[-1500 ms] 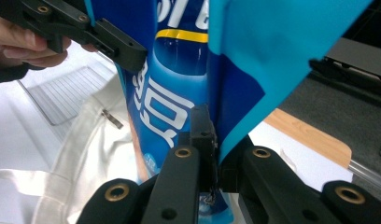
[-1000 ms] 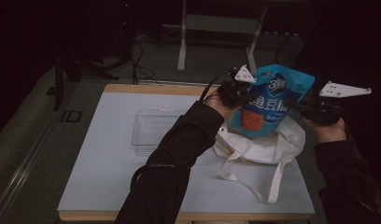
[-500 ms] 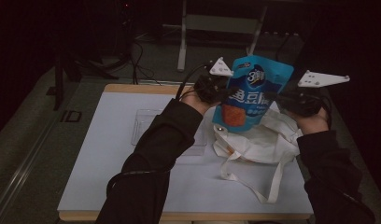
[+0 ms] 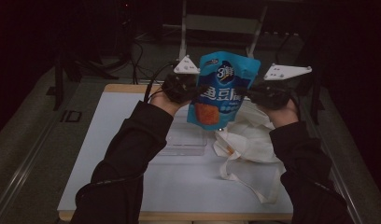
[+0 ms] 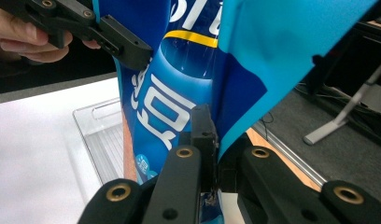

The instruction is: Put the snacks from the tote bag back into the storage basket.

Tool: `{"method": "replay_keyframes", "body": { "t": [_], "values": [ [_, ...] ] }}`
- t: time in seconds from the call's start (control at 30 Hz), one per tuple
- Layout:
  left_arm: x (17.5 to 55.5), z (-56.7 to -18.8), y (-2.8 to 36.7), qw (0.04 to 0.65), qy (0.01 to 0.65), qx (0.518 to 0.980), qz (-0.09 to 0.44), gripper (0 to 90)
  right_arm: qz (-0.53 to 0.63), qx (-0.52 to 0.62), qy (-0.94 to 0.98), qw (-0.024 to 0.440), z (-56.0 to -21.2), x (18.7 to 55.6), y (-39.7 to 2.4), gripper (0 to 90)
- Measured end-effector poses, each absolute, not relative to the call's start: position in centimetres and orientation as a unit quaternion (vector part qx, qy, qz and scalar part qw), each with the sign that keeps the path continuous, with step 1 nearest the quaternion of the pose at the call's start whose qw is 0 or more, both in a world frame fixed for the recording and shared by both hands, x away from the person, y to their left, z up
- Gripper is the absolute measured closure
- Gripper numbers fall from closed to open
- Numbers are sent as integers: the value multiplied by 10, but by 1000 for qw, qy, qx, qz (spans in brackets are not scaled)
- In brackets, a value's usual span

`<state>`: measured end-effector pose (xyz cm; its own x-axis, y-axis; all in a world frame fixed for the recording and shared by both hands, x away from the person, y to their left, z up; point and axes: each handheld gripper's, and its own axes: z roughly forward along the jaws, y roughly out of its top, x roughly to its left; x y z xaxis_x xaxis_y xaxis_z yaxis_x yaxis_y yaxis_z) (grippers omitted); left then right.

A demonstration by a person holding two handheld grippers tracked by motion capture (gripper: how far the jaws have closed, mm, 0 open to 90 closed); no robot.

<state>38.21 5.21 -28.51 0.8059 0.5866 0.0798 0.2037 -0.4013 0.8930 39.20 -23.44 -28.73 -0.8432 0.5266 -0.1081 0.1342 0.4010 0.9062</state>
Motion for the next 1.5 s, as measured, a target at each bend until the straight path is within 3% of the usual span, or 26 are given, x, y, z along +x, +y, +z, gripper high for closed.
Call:
{"method": "replay_keyframes", "body": {
  "t": [0.63,1.0,1.5],
  "values": [
    [369,-296,121,475,285,804,215,900,515,166,824,168,-299,405,-159,885],
    [370,-330,150,483,309,794,202,900,503,158,836,154,-328,410,-125,885],
    [376,-371,162,480,321,797,176,900,492,169,845,128,-365,415,-114,888]
  ]
}}
